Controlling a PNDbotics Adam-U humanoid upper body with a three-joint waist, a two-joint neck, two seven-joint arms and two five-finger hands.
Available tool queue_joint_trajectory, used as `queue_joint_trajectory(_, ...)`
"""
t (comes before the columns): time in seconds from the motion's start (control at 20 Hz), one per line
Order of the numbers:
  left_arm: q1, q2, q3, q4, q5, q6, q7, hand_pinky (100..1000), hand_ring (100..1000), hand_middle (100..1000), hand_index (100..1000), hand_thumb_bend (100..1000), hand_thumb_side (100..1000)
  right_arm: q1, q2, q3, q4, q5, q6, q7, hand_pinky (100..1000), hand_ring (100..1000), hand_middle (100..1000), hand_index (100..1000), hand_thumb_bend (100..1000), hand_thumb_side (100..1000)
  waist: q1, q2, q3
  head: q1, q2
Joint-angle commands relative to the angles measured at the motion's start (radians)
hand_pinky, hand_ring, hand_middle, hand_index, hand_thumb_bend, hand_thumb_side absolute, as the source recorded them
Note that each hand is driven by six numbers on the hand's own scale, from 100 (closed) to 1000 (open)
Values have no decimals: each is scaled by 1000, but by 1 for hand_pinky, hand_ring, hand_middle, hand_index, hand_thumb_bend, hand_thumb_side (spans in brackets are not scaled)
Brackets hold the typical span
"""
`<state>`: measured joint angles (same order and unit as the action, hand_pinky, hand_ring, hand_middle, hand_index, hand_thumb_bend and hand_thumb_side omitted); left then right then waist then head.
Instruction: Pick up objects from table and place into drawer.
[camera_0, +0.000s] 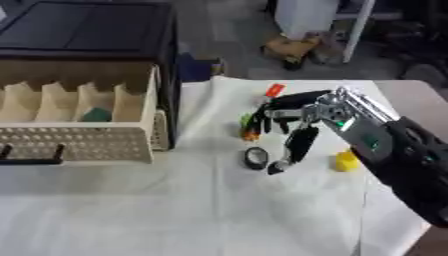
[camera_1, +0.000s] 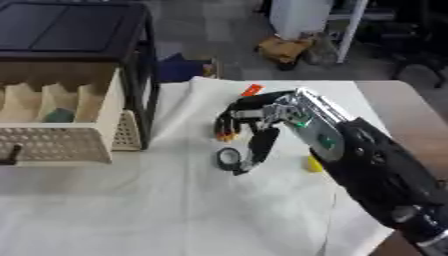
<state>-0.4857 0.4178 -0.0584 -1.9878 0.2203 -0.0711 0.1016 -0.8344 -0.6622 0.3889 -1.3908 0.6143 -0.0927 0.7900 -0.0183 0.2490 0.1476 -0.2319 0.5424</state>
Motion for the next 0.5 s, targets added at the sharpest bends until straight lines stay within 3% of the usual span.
queue_joint_trajectory(0.05,-10,4,5,-12,4,1,-6,372,366,478,822,155,1000,-18,-11,-5,15,30,-4,-16,522,760,738,885,519,315,4,-13,1,-4,-15)
queue_joint_trajectory(0.5,-9,-3,3,-12,0,2,-13,374,366,478,819,152,1000,-25,2,-8,72,76,-13,-58,519,759,736,878,485,335,8,-2,6,-8,-24)
